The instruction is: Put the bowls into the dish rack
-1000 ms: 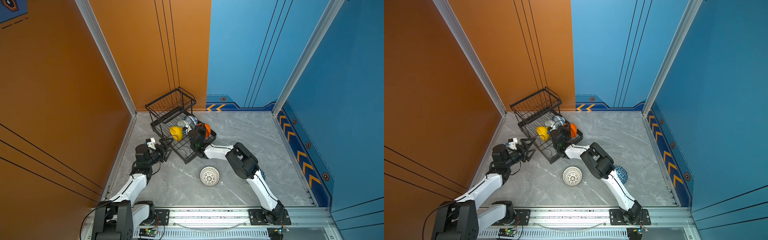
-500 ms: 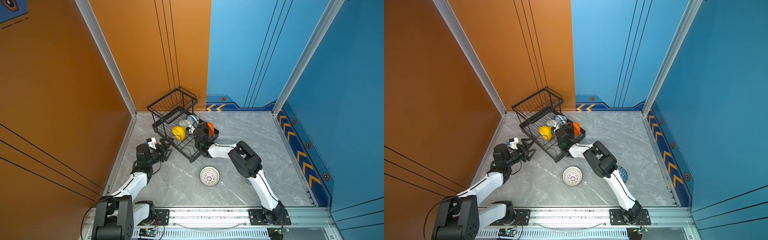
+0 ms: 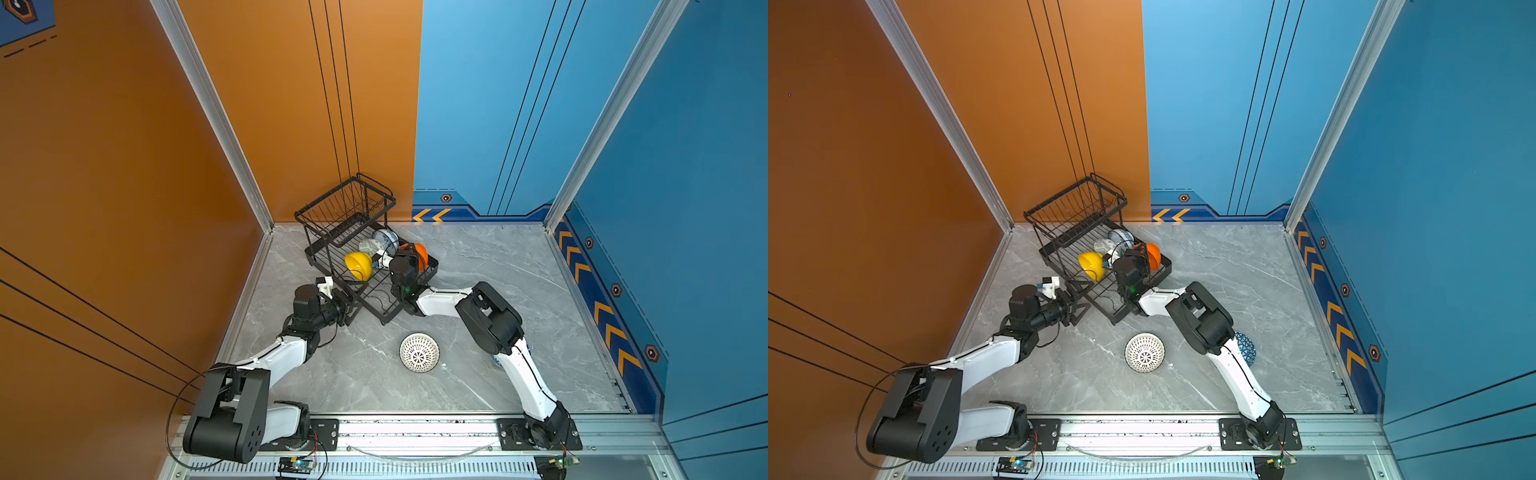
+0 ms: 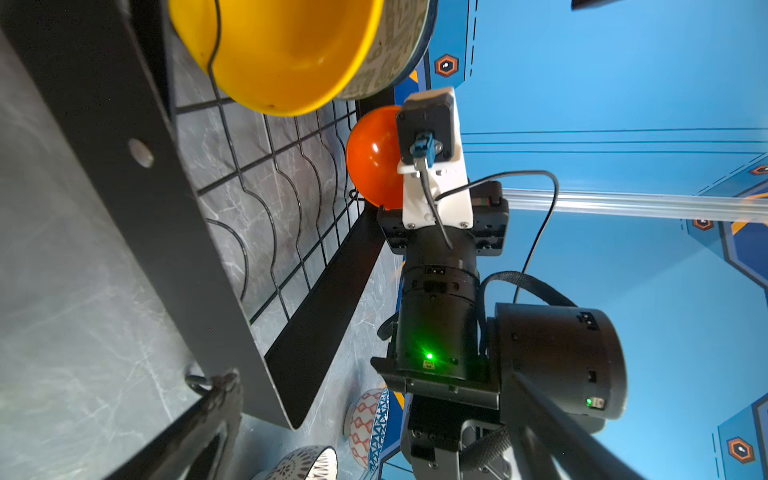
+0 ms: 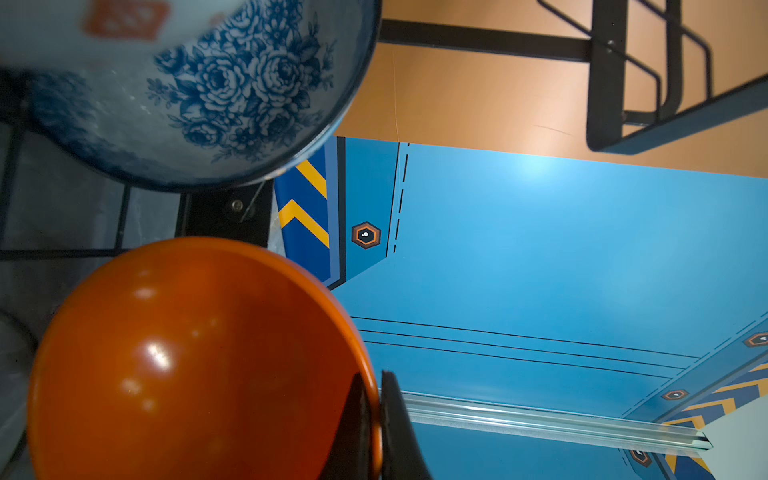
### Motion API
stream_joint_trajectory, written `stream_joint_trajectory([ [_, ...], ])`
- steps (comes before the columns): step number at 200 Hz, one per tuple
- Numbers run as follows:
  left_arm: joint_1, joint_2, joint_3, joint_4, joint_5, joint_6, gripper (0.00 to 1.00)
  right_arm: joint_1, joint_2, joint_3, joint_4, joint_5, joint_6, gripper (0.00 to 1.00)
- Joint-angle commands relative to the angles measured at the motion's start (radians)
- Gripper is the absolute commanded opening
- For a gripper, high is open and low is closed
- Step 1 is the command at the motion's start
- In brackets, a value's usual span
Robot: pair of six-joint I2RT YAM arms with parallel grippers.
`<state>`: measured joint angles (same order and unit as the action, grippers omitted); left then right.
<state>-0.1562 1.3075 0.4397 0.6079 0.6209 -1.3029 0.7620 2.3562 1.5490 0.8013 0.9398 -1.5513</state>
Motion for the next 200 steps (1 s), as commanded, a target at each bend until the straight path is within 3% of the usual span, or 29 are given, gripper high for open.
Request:
stream_joint_trajectory([
  [1,-0.033,0.040,0.034,0.057,-0.043,0.035,0.98,-0.047,-0.007,-0.020,-0.029,-0.003,0.027,0.00],
  [78,-0.111,0.285,0.062,0.285,-0.057,-0.017,0.98,-0.050,-0.028,0.013,-0.136,0.002,0.146,0.00],
  [151,-0.140,0.373,0.079,0.359,-0.071,-0.040,0.98,-0.047,0.092,0.086,0.124,0.042,-0.035,0.00],
  [200,-0.137,0.395,0.066,0.397,-0.064,-0.052,0.98,-0.050,0.090,0.086,0.087,0.048,-0.002,0.00],
])
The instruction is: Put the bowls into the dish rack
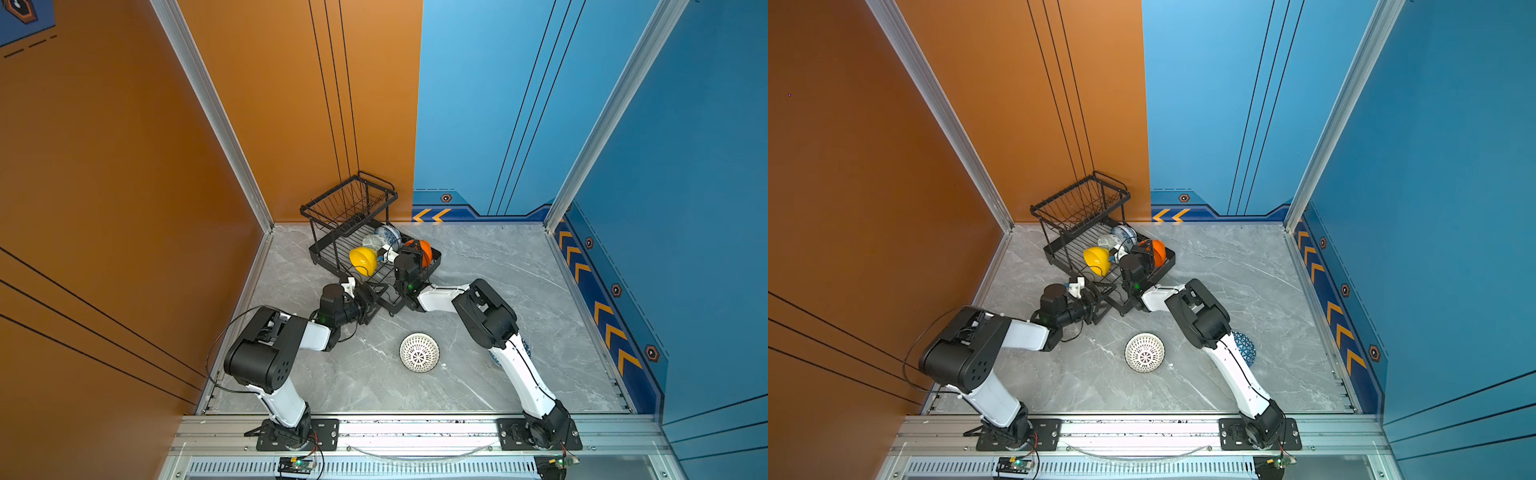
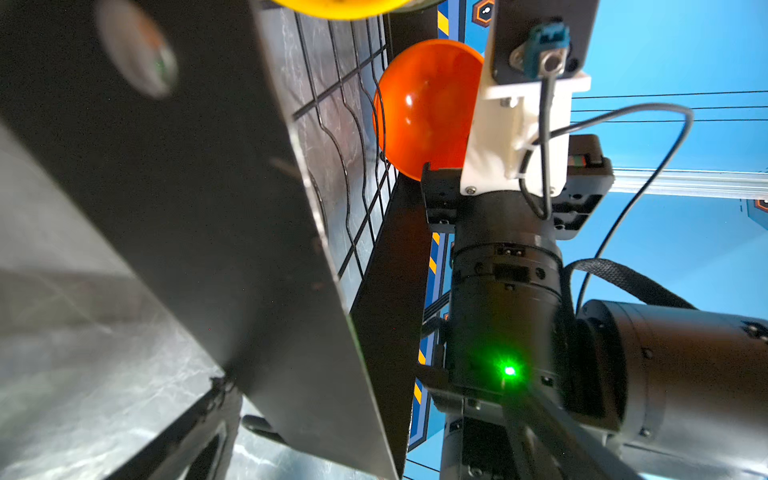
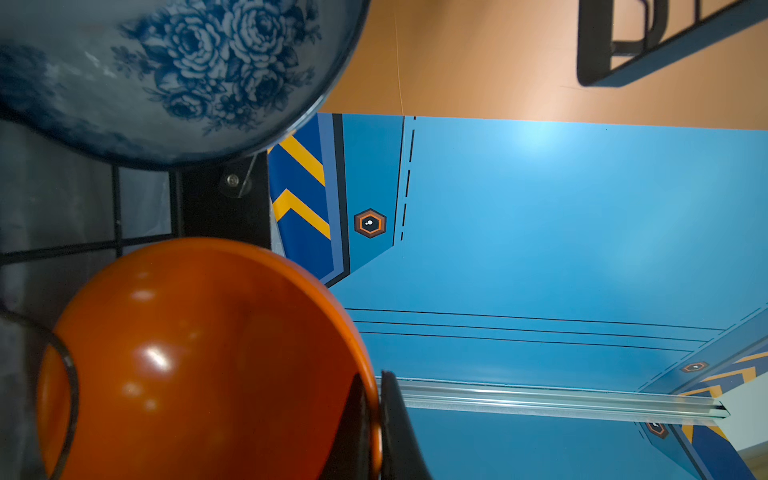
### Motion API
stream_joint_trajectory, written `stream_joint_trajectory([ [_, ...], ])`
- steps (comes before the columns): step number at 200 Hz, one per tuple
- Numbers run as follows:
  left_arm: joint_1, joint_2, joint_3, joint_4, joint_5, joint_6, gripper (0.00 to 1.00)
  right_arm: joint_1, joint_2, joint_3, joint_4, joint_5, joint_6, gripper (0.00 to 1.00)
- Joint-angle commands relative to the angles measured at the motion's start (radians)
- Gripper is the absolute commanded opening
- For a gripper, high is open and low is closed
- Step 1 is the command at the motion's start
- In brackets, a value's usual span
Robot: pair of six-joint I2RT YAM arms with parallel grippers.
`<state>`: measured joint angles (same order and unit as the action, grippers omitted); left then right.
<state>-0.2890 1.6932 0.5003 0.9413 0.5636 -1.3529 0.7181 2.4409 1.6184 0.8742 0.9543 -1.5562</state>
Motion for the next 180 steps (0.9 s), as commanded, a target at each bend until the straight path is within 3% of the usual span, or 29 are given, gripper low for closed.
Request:
stream_joint_trajectory([
  [1,-0.005,0.010,0.006,0.063,-0.007,-0.002,0.98,-0.006,0.005,0.017,0.013,0.034,0.004,0.00],
  [68,0.013,-0.029,-0.018,0.063,-0.004,-0.003,0.98,0.002,-0.001,0.007,-0.088,0.028,0.054,0.00],
  [102,0.028,-0.052,-0.040,0.062,-0.001,-0.003,0.98,0.023,-0.035,-0.002,-0.252,0.053,0.194,0.00],
  [151,0.045,-0.072,-0.061,0.045,0.008,0.006,0.98,0.027,-0.058,0.051,-0.356,0.080,0.277,0.12],
  [180,0.047,-0.136,-0.058,-0.063,-0.003,0.058,0.98,0.017,-0.075,0.088,-0.419,0.092,0.334,0.19],
])
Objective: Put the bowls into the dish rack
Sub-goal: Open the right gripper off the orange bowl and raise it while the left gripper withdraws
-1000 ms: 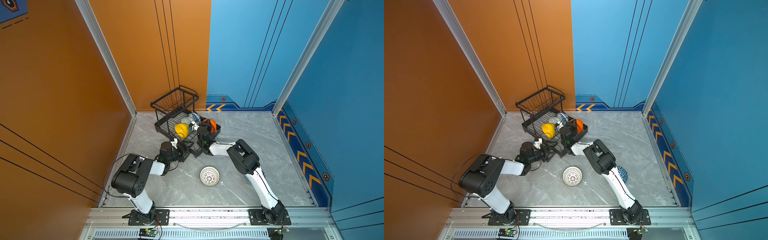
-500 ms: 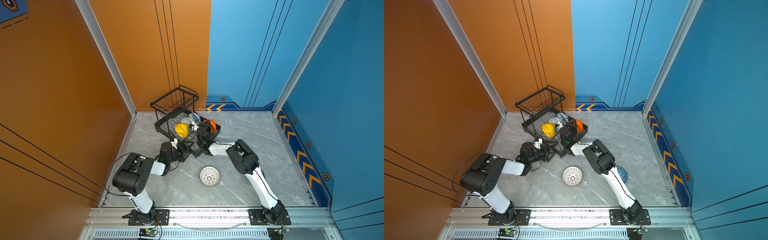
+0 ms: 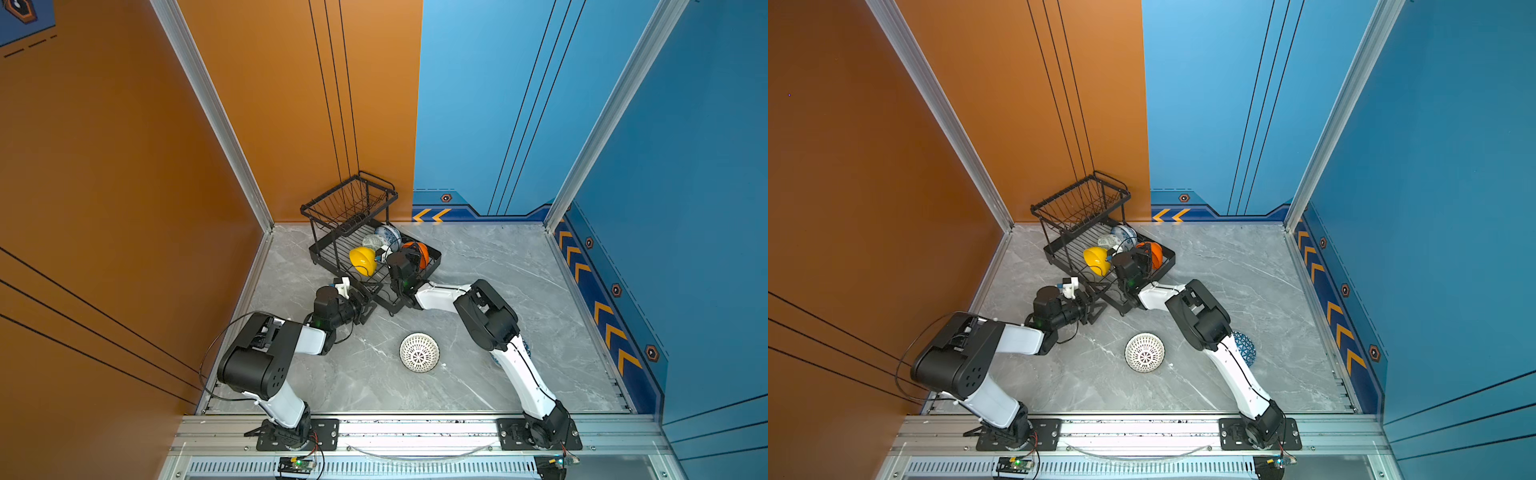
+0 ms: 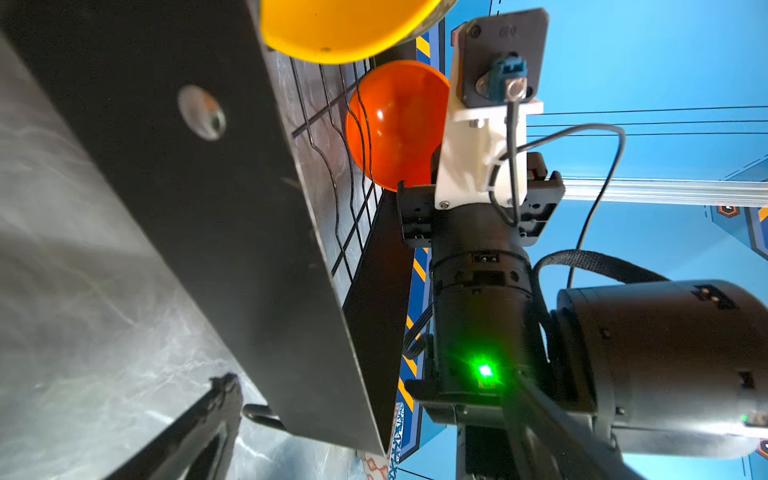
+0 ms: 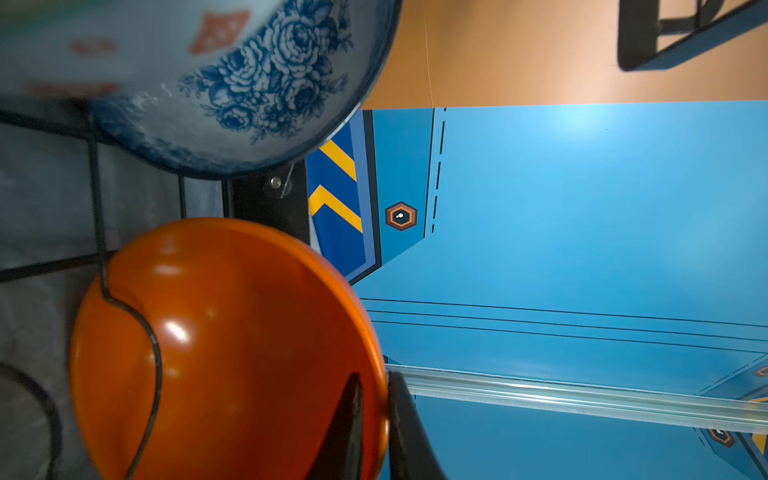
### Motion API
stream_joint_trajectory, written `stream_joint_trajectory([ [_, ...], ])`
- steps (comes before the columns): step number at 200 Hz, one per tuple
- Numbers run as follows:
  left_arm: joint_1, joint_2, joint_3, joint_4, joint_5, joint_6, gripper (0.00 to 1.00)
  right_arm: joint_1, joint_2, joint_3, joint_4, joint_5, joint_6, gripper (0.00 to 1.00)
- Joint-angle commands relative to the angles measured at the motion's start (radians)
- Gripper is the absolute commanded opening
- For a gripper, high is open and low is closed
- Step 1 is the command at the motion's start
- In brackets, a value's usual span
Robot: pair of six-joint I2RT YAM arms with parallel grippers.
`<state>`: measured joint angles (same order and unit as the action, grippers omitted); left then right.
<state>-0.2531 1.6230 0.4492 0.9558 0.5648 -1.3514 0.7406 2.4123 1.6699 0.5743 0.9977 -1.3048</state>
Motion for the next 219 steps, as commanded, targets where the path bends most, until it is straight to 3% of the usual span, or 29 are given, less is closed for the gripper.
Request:
stream_joint_trajectory([
  [1,0.011,-0.070,-0.007,-0.083,-0.004,0.059,0.98,-0.006,-0.047,0.038,-0.120,0.049,0.082,0.20],
  [42,0.022,-0.166,0.001,-0.225,-0.020,0.122,0.98,-0.009,-0.067,0.073,-0.168,0.048,0.141,0.33],
  [97,0.026,-0.193,-0.005,-0.255,-0.025,0.128,0.98,-0.013,-0.095,0.114,-0.212,0.047,0.197,0.45],
  [137,0.046,-0.262,0.006,-0.362,-0.031,0.168,0.98,-0.015,-0.150,0.120,-0.285,0.042,0.305,0.55],
  [191,0.090,-0.428,0.047,-0.649,-0.067,0.286,0.98,-0.032,-0.256,0.120,-0.511,-0.005,0.564,0.71],
  [219,0.123,-0.546,0.101,-0.865,-0.123,0.382,0.98,-0.097,-0.305,0.218,-0.791,-0.117,0.844,0.80],
])
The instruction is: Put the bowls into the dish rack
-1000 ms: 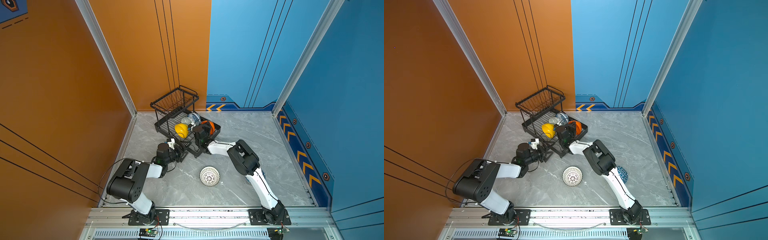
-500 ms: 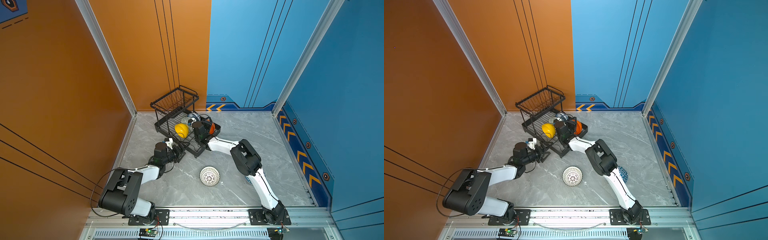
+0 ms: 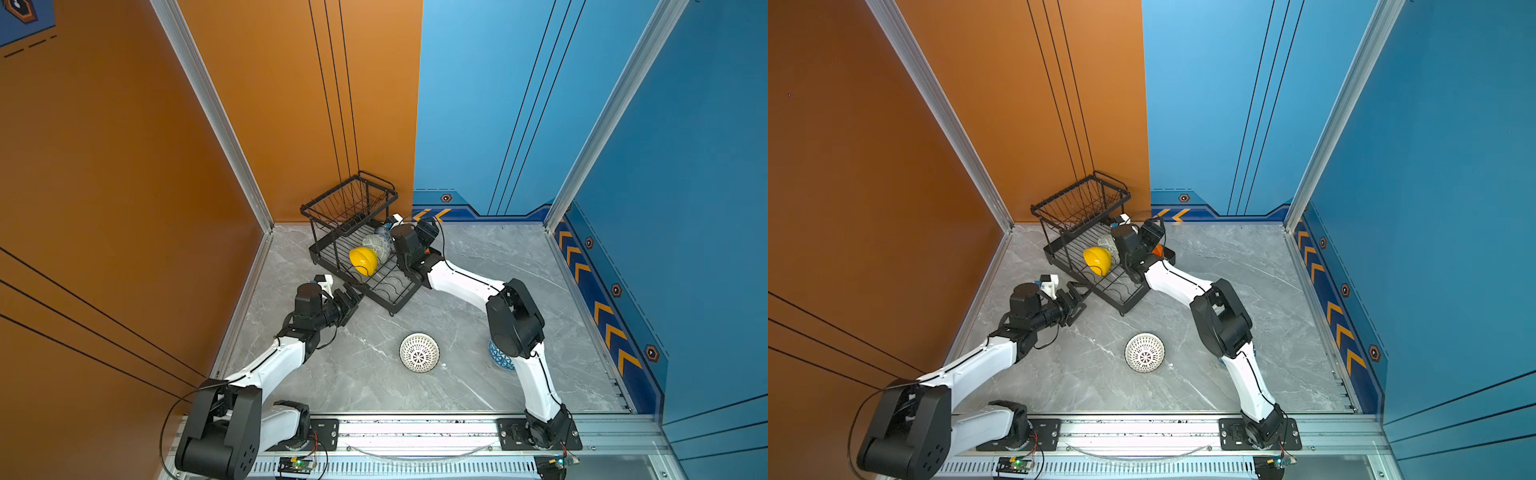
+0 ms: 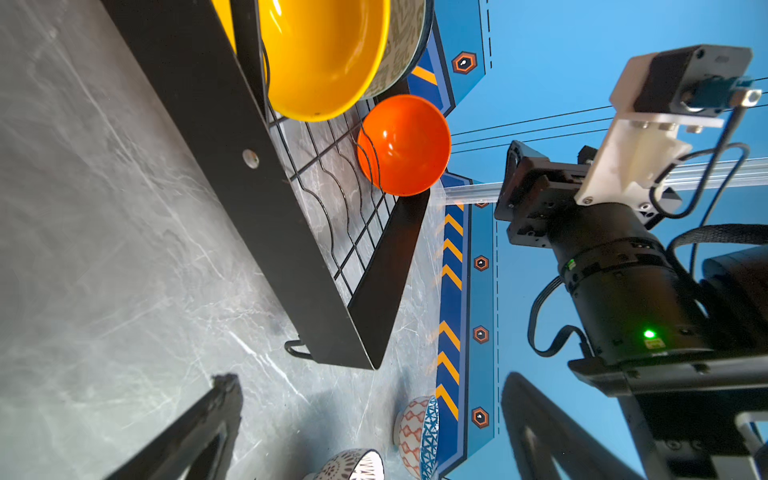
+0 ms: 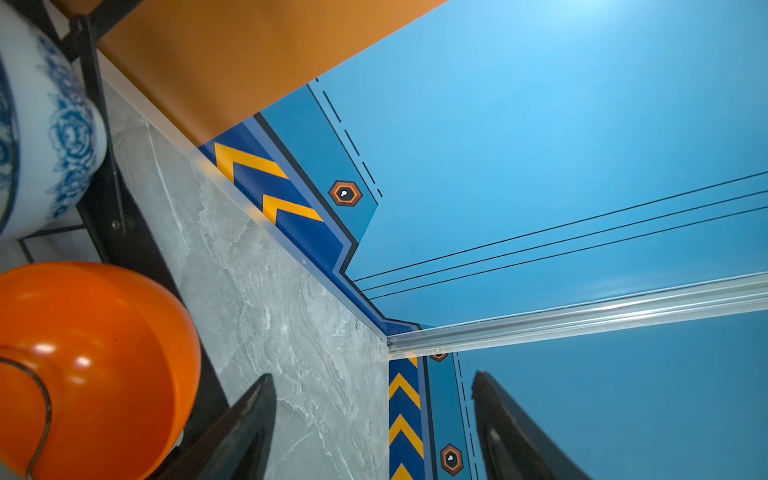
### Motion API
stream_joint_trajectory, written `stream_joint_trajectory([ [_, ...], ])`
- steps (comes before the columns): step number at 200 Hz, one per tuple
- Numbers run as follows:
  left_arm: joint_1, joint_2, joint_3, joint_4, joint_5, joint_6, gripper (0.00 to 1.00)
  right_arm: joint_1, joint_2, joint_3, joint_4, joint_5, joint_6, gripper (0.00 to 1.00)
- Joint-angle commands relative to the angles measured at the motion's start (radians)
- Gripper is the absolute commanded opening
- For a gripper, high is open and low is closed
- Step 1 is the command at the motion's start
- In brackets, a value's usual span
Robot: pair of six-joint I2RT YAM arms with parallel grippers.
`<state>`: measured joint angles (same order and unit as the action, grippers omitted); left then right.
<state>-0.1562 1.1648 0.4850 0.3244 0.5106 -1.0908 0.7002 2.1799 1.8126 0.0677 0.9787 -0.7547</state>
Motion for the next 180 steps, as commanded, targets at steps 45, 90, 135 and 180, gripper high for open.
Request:
stream_joint_trajectory([
  [45,0.100,-0.130,0.229,-0.397,-0.097,0.220,0.98,-0.147,-0.083,0.254,-0.568,-0.317,0.615,1.00],
  [90,0.146,-0.028,0.434,-0.439,-0.094,0.276,0.98,-0.230,-0.006,0.482,-0.715,-0.578,0.843,1.00],
  [135,0.198,0.138,0.647,-0.422,-0.088,0.249,0.98,-0.277,0.097,0.653,-0.720,-0.777,1.003,1.00],
  [180,0.219,0.292,0.833,-0.462,-0.121,0.272,0.98,-0.268,0.190,0.749,-0.658,-0.940,1.117,1.00],
])
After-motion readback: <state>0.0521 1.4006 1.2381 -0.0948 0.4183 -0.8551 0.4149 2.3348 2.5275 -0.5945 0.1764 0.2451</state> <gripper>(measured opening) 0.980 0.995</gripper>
